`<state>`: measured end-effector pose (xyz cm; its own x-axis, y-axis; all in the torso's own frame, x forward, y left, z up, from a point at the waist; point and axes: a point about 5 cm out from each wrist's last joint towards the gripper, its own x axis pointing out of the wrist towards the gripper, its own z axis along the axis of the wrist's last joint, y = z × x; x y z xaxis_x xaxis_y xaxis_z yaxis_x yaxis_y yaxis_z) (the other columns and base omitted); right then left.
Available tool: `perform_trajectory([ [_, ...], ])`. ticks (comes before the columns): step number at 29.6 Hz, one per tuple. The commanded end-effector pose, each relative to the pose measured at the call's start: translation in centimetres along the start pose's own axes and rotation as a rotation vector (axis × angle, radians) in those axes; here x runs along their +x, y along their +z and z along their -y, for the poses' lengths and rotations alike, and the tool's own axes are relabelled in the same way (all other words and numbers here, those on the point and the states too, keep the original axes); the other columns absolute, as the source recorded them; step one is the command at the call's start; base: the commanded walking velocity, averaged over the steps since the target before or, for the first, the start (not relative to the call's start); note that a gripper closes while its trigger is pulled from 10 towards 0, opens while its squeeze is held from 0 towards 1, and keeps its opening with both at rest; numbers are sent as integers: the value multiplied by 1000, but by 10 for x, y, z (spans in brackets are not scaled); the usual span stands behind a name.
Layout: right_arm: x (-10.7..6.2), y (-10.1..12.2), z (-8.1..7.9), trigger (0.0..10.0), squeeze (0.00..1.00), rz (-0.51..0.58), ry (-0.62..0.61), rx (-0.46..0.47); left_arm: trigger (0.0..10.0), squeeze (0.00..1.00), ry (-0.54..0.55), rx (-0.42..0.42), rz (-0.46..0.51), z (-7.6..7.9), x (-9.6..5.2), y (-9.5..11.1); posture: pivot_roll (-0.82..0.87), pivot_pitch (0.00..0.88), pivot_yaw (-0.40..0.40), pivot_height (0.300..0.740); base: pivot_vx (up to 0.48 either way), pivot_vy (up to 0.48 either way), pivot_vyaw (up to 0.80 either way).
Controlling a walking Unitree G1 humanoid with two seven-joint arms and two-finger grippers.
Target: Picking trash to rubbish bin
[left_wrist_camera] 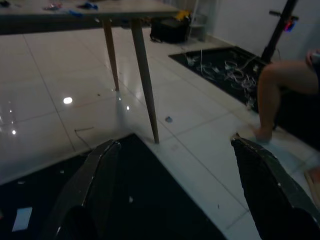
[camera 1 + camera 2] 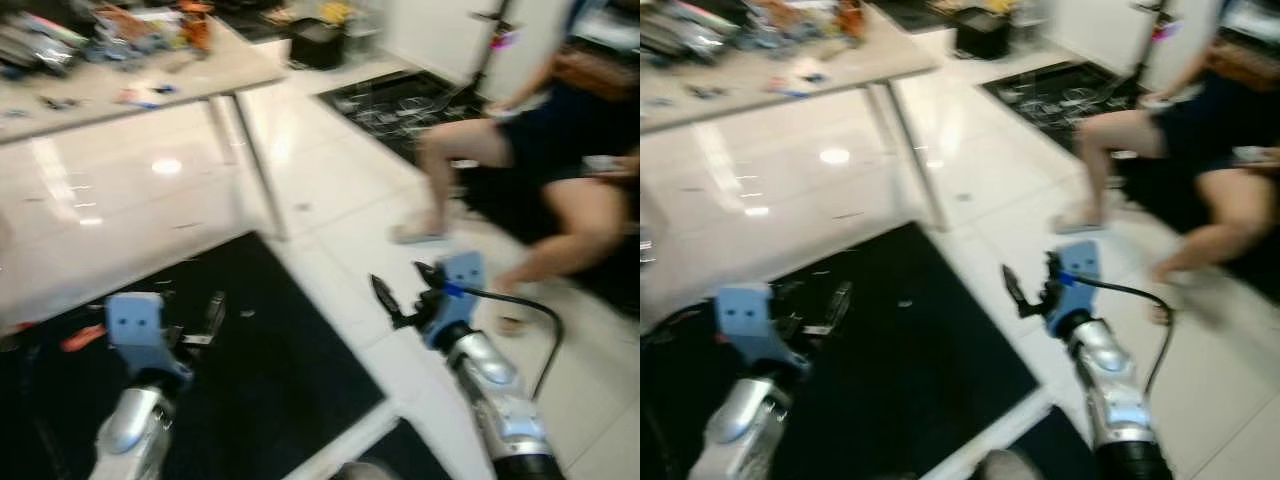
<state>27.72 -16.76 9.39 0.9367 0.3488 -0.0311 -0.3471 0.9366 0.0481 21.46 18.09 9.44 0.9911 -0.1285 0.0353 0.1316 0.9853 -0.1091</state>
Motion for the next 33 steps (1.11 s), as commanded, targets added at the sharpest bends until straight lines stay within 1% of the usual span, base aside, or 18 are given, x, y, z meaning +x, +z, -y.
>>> perform_trajectory([
  [1, 0, 1, 0, 10000, 0, 8, -3, 19, 10000, 0, 4, 16, -22, -3, -2, -3, -78, 0, -23, 740, 480, 0, 0],
  [33, -1, 2, 2, 10000, 0, 6, -6, 25, 10000, 0, -4, 13, -25, 0, -3, -3, -85, 0, -24, 740, 469, 0, 0],
])
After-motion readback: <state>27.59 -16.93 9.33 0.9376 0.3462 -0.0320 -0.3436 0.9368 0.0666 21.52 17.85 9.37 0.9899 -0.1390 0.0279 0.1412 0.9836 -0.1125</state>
